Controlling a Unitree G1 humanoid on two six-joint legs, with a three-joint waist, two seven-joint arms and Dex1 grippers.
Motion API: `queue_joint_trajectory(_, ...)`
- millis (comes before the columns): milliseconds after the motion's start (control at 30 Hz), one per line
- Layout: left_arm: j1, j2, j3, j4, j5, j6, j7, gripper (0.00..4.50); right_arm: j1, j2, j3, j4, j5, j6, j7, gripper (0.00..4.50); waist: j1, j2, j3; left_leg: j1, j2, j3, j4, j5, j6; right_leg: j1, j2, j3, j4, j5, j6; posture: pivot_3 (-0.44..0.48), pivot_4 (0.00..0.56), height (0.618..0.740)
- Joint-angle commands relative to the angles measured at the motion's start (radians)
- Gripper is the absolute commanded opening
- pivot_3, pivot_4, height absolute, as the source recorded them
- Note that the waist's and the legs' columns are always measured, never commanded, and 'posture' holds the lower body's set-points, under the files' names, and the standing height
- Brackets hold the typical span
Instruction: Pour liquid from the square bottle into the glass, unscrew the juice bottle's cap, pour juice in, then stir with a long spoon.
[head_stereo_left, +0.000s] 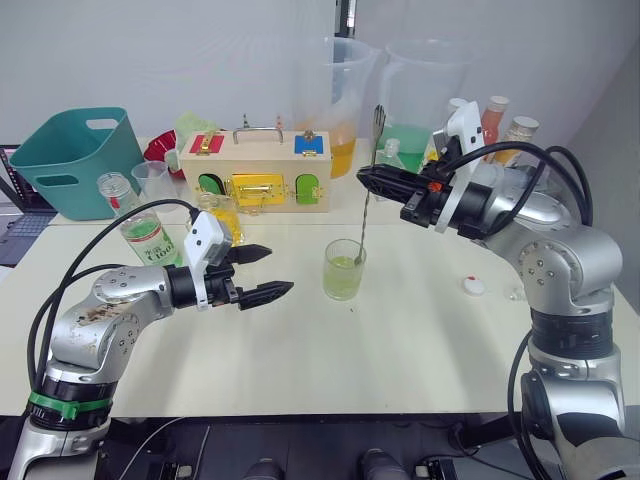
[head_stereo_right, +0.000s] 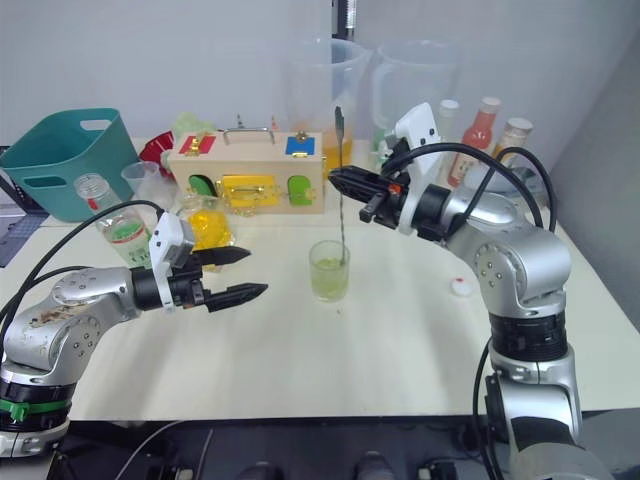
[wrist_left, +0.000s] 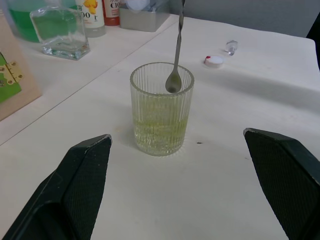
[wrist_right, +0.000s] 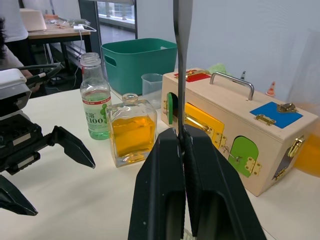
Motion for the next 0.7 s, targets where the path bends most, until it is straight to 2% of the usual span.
queue_joint_trajectory(33,0.003,0.003,0.021,-0.016,-0.005,-0.023,0.0,4.49,-0.052,0.004,-0.059,-0.027,0.051,0.008,-0.006,0.0,0.0,0.0,0.0,0.0,0.0,0.0,0.0,0.0,0.0,0.0,0.0,0.0,0.0,0.0,0.0,0.0,0.15,0.74)
queue_joint_trajectory(267,0.005,0.011,0.045,-0.014,-0.017,-0.029,-0.006,4.49,-0.171,-0.022,-0.145,0.046,0.154,0.083,-0.005,0.0,0.0,0.0,0.0,0.0,0.0,0.0,0.0,0.0,0.0,0.0,0.0,0.0,0.0,0.0,0.0,0.0,0.15,0.74)
queue_joint_trajectory(467,0.013,0.024,0.106,-0.012,-0.059,-0.024,-0.032,4.49,-0.301,-0.154,-0.216,0.136,0.233,0.237,-0.016,0.0,0.002,0.0,0.0,-0.001,0.0,0.0,0.0,0.0,0.0,0.0,0.0,0.0,-0.001,0.0,0.0,0.0,0.15,0.74)
queue_joint_trajectory(667,0.016,0.043,0.113,0.01,-0.05,-0.064,-0.073,4.49,-0.328,-0.314,-0.11,0.196,0.114,0.326,-0.035,0.0,0.002,0.0,0.0,-0.001,0.0,0.001,0.0,0.0,0.0,0.0,0.0,0.0,-0.002,0.0,0.0,0.0,0.15,0.74)
queue_joint_trajectory(700,0.011,0.046,0.108,0.017,-0.046,-0.074,-0.082,4.49,-0.378,-0.318,-0.115,0.264,0.132,0.466,-0.058,0.0,0.002,0.0,0.0,-0.001,0.0,0.001,0.0,0.0,0.0,0.0,0.0,0.0,-0.002,0.0,0.0,0.0,0.15,0.74)
